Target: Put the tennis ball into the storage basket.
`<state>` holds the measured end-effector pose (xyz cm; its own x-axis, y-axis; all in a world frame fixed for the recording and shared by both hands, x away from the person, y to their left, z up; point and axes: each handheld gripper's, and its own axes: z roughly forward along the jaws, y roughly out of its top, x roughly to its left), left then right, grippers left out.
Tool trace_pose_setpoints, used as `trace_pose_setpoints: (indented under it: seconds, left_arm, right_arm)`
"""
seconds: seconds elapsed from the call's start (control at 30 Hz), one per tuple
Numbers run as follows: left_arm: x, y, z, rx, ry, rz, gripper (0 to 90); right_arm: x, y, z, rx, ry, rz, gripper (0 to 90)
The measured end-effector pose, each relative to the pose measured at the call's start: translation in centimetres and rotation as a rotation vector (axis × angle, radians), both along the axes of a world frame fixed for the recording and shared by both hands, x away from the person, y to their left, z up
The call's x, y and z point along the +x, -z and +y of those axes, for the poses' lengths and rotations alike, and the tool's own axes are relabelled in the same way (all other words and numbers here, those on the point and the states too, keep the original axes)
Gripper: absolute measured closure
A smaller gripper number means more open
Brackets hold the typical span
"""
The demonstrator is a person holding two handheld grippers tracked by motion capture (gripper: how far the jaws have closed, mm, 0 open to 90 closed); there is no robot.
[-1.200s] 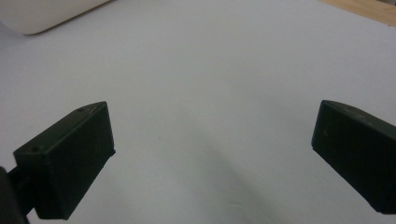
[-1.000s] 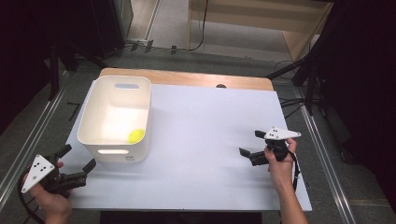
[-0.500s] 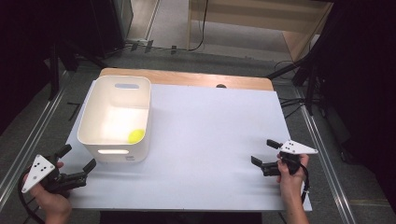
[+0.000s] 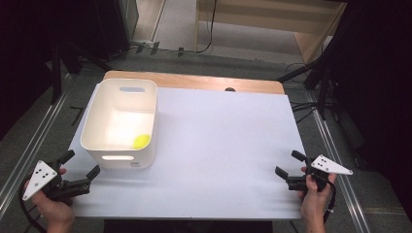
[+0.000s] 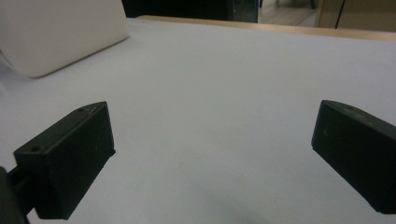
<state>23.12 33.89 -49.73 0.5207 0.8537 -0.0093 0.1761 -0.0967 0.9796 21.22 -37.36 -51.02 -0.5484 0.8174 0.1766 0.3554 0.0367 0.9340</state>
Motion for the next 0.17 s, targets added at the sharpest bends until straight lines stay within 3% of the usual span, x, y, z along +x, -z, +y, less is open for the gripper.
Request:
trace_pose_setpoints:
  seconds: [0.17]
  left_arm:
    - [0.01, 0.0, -0.01, 0.0, 0.0, 0.0, 0.0]
  right_arm:
    - [-0.57, 0.1, -0.66, 0.02, 0.02, 0.005, 0.0]
